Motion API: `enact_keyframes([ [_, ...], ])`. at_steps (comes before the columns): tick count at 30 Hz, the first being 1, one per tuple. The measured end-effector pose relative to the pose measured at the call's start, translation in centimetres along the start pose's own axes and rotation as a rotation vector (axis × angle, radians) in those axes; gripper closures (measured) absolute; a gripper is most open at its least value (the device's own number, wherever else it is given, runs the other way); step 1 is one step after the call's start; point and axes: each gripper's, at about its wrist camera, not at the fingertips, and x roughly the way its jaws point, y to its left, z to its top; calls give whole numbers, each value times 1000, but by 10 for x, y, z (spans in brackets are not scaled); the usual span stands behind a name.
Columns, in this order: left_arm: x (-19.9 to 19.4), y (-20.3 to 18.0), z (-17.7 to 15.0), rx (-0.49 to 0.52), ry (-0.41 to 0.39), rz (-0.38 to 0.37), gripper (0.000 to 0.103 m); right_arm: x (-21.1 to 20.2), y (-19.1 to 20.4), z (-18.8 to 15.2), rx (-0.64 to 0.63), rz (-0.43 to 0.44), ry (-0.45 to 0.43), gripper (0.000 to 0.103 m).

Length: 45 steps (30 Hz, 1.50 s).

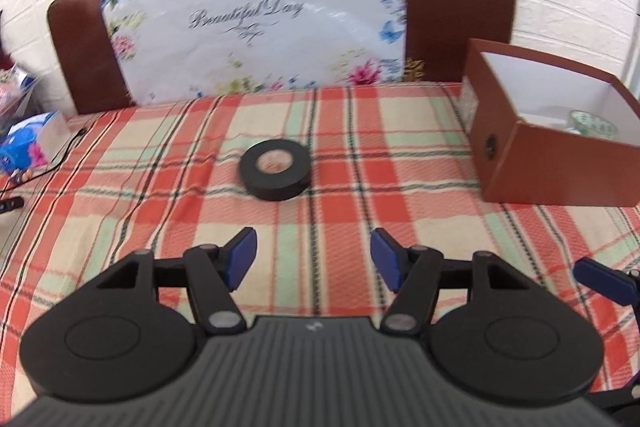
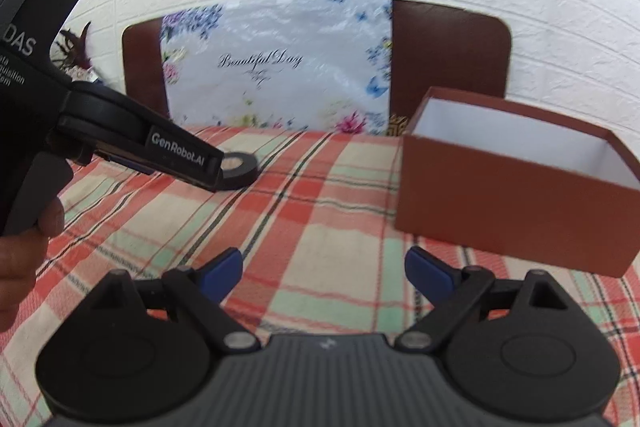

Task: Organize objects
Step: 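Move the right gripper back to the black tape roll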

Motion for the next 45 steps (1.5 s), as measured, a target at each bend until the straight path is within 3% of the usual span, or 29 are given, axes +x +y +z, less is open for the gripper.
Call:
enact_keyframes([
  [21,54,98,-34,-157,103,113,35,62,42,-13,-51,75,207,11],
  [26,66,115,-40,-193,117,118,33,75,42,-8,-43,78,207,8],
  [31,72,125,-42,-188,79,137,23,93,44,-2,-10,84,190,4],
  [35,81,133,-51,-159,2,151,3,107,49,5,-19,75,178,4],
  [45,83,137,-56,-176,-43,129,1,144,72,24,-85,92,133,4],
])
